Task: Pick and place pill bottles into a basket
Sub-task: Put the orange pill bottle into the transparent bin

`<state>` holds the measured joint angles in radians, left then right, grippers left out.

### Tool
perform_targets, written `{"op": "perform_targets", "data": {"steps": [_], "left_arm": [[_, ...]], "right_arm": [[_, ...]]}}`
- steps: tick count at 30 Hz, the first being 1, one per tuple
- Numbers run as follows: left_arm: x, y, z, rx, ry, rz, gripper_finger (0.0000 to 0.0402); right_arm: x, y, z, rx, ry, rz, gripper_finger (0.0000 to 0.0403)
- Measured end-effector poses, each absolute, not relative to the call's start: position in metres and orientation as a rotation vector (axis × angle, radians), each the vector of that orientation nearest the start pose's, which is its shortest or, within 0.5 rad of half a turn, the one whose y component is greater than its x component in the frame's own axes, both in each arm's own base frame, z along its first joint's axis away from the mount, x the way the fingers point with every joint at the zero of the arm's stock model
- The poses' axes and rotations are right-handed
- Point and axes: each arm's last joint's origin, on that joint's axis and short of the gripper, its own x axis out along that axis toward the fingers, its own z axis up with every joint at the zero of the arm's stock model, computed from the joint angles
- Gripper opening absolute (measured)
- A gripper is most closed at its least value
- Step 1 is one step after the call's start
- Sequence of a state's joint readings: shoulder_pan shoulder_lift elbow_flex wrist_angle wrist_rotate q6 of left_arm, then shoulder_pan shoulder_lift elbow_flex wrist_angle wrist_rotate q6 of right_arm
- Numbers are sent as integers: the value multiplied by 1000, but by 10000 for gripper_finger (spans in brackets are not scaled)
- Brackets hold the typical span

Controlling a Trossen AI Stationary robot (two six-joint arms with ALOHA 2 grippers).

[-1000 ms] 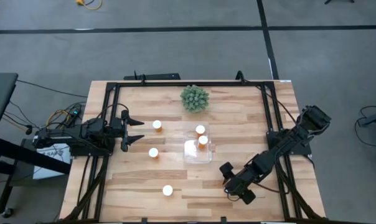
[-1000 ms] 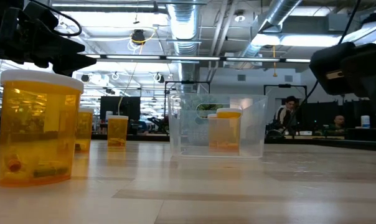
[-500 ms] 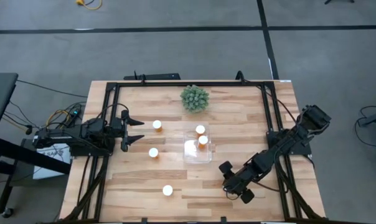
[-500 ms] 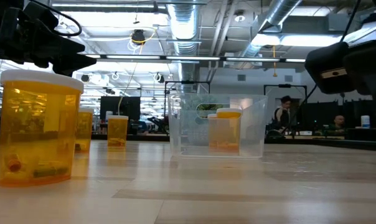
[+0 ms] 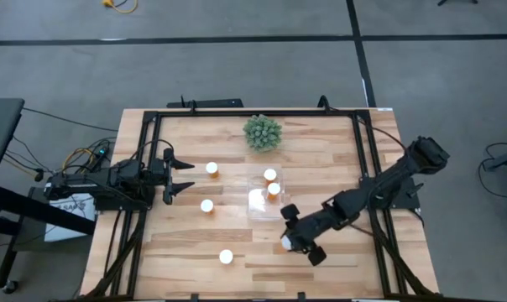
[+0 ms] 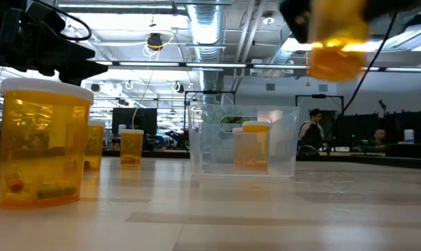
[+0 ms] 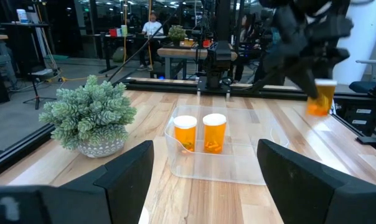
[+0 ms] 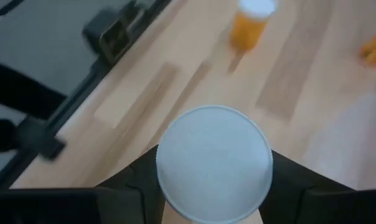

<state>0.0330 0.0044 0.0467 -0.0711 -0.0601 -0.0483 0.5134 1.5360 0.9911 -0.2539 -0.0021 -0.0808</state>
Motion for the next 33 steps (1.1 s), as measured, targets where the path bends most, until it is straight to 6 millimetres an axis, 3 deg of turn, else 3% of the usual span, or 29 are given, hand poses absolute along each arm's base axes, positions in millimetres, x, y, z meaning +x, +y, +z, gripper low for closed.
{"op": "perform_targets", "data": {"steps": [7,14,19,24,33], "left_arm": [[95,5,172,-48,27,94,277],[95,5,172,-48,26,94,277],[95,5,172,-48,27,94,277],[95,5,172,-48,27,94,277],[95,5,172,-48,27,94,277]], "right_arm": [[304,123,247,-308,702,424,195],[317,72,243,-297,770,294,179],[319,45,237,-254,843,223,197],[318,38,235,-174,872,230,182],[314,52,234,-137,897,248,196]]}}
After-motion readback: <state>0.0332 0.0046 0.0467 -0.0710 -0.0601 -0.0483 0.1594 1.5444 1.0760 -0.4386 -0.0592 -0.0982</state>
